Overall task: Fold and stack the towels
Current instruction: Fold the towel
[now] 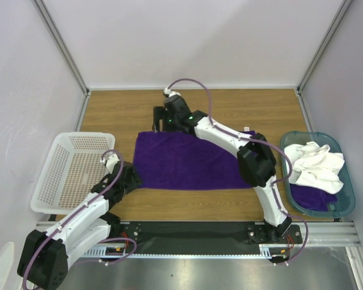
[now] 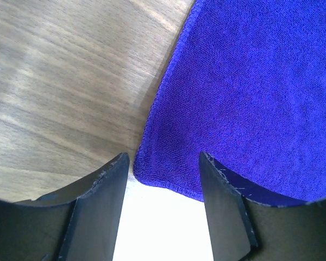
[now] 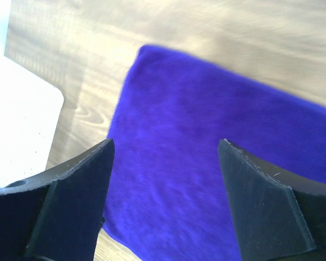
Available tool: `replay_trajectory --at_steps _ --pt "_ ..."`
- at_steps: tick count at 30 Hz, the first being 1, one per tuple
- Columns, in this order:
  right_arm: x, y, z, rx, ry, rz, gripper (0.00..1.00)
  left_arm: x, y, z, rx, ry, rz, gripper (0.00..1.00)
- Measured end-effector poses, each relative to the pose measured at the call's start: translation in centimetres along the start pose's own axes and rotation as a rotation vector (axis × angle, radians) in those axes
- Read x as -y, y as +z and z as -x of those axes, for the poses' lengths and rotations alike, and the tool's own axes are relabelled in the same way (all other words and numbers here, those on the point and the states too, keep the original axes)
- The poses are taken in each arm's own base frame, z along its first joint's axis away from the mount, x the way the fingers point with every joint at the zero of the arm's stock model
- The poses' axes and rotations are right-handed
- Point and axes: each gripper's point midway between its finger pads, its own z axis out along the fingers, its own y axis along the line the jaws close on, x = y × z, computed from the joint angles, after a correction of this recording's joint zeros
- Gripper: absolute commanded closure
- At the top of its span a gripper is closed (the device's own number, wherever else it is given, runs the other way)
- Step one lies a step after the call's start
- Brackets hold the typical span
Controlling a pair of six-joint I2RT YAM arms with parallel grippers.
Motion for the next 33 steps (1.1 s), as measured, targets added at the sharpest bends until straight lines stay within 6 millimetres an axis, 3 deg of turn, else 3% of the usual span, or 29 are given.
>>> replay_trajectory --at_steps 4,7,16,20,21,33 --pt "-2.3 2.2 -2.7 -0.048 -0.014 0.05 0.18 -0.1 0.0 0.0 0.003 -0.009 0.003 0.43" --pt "-3.3 3.4 -3.6 -0.064 -0.008 0.085 0.18 -0.2 -0.1 0.0 0.007 -0.011 0.003 0.51" --pt "-5.9 6.7 -2.2 -0.009 0.022 0.182 0.18 -0.3 0.0 -0.1 0.006 -0.011 0.004 0.69" --pt "-7.2 8.8 -1.3 0.039 0.026 0.198 0.19 -0.3 0.0 -0.1 0.006 -0.011 0.005 0.94" --pt "-7.4 9.2 -1.4 0.044 0.025 0.195 0.2 -0.3 0.0 -0.1 0.006 -0.012 0.005 0.96" --pt "-7.4 12.5 -5.7 0.035 0.024 0.12 0.28 -0.3 0.1 -0.5 -0.017 0.013 0.003 1.0"
